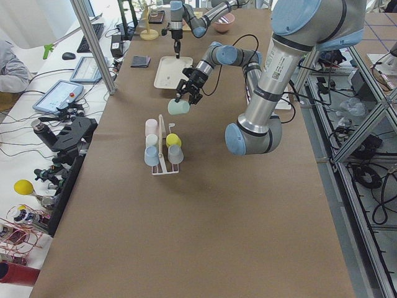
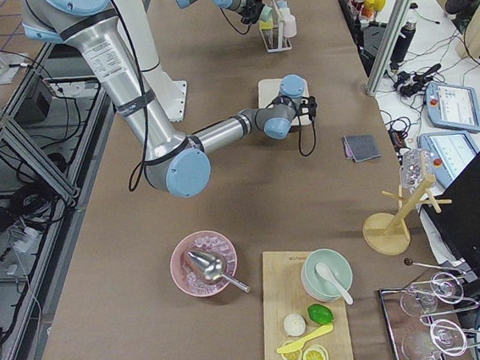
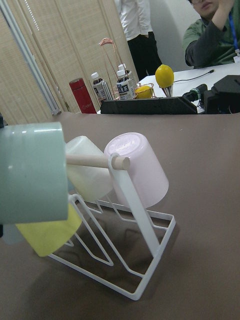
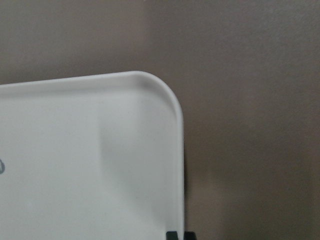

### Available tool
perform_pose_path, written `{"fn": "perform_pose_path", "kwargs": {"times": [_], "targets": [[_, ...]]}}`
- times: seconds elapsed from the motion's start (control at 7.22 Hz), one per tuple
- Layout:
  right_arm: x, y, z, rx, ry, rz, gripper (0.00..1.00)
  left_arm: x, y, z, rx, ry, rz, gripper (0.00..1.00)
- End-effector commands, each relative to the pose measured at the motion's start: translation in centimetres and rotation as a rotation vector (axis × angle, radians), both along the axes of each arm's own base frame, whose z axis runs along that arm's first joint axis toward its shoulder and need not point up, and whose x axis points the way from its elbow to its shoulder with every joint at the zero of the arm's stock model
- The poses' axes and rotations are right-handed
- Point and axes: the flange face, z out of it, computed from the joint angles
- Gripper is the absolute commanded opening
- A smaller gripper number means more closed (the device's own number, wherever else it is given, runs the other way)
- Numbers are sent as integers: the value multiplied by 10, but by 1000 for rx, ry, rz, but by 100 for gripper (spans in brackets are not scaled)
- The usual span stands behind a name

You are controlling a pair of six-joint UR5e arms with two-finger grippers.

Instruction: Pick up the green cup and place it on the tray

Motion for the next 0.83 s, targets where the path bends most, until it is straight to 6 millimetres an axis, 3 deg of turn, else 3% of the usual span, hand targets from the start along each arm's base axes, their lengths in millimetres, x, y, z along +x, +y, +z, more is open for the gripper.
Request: {"fn": "perform_pose_path", "kwargs": {"times": [0.0,0.28,0.55,0.69], "targets": [[-46,25,-24,-2,-6,17,0,10,-4,-16,47,238,-140,0],[-68,35,-34,5,-6,14,0,27,-3,-22,58,414,-250,0],[-79,43,-33,17,3,18,0,44,-10,-37,122,600,-244,0],[-79,42,-30,28,13,35,99,48,-9,-41,133,640,-239,0]]}}
